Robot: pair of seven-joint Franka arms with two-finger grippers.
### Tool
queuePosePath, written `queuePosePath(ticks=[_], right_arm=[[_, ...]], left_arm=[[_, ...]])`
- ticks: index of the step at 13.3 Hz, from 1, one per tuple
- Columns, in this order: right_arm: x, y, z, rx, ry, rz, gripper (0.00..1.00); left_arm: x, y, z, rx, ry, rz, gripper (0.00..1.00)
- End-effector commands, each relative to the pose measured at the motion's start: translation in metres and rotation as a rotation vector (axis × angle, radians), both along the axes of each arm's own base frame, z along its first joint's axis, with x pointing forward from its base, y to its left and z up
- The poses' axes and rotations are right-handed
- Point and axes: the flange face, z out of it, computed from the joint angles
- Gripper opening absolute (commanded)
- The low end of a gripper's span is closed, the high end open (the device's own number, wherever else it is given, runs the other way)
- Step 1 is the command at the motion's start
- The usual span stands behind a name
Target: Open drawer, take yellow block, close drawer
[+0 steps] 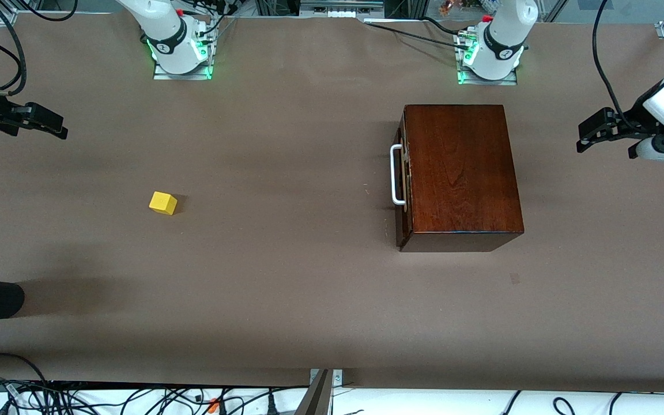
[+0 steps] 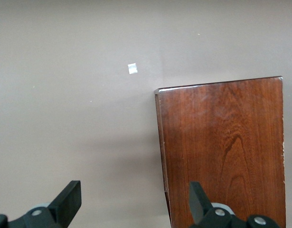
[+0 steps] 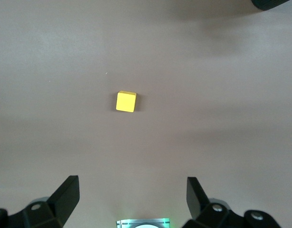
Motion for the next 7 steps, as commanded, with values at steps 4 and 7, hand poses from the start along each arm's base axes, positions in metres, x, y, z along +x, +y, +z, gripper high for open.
queuePosePath(ticks=[4,7], right_arm=[[-0.003,-0.002,-0.001,0.001,-0.002,-0.006,1.00],[-0.003,-0.002,0.000,0.003,-0.004,-0.006,1.00]], left_arm=[[-0.015,-0.005,0.000,0.050,0.038,0.084,1.00],[-0.015,-0.012,-0.001,0.043,0.040,0.106,1.00]])
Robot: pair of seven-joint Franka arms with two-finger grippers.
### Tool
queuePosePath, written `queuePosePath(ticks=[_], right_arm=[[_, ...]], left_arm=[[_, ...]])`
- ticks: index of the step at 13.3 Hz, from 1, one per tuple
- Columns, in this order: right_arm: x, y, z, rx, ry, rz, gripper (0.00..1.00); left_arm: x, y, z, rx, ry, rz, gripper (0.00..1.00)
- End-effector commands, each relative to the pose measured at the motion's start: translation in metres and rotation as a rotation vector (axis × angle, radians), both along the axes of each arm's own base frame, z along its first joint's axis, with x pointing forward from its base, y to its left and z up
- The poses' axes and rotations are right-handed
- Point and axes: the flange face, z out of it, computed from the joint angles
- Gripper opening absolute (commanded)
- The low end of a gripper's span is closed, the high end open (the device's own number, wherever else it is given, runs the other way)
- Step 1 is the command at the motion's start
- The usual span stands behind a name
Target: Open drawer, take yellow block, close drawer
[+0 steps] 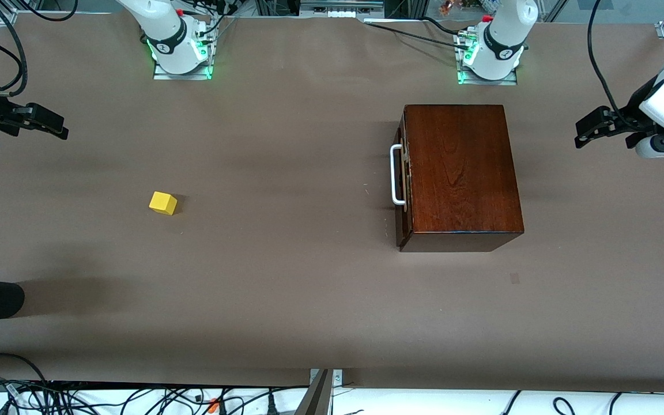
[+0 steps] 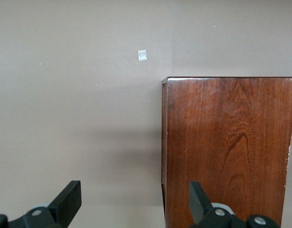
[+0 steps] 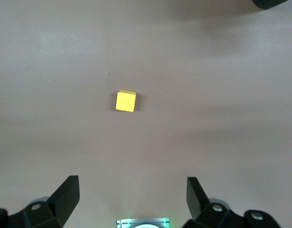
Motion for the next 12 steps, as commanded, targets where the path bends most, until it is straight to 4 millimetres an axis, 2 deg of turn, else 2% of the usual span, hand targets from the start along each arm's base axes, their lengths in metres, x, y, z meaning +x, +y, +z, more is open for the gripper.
queuePosePath(ticks=[1,12], right_arm=[[-0.0027,-0.0018,0.0024,0.001,-0.009,-0.006,1.00],[-0.0026,-0.0026,0.0075,0.001,-0.020,-0.009,1.00]], left_arm=[[-0.0060,0.0005,0.0044,0.017,-0.001,0.021,1.00],[0.0007,-0.0026,0.0034,0.021,-0.003,0.013,1.00]])
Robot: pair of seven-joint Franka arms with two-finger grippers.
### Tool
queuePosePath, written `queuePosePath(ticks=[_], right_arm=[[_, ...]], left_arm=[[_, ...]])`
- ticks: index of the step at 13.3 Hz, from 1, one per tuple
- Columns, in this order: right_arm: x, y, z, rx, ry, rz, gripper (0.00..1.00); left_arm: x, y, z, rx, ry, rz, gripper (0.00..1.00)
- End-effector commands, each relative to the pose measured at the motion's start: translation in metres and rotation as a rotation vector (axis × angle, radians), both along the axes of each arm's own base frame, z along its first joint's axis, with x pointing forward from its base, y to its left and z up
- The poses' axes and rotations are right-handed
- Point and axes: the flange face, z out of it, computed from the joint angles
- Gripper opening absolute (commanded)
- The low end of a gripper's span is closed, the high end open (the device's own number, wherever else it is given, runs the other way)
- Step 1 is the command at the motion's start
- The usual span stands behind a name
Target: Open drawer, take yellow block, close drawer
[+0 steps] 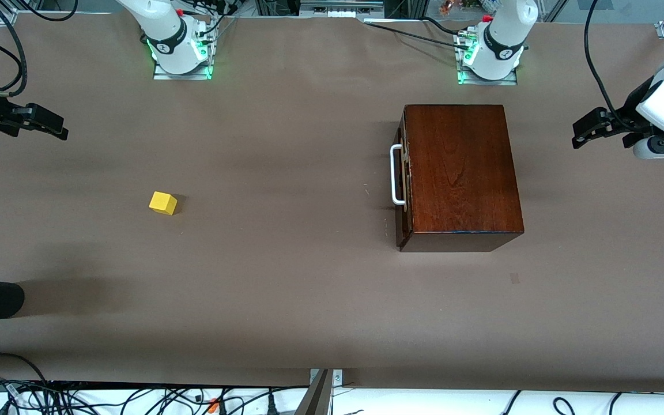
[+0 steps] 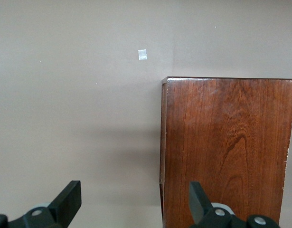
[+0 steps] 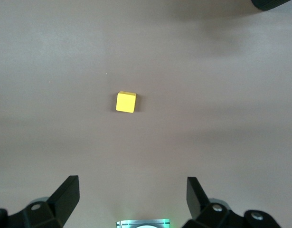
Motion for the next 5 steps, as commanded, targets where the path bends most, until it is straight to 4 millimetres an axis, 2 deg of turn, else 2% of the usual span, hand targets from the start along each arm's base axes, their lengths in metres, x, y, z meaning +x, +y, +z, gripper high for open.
queuePosePath(ticks=[1,5], right_arm=[[-0.0031,-0.0018,0.0069,0.001,-0.015,-0.006,1.00],[-0.0024,-0.0026,0.0074,0.001,-0.021,-0.009,1.00]], left_arm=[[0.0001,-0.0016,0.0047,0.020,-0.005,0.002,1.00],[-0.0006,-0.0025,0.0047,0.020,-0.003,0.001,1.00]])
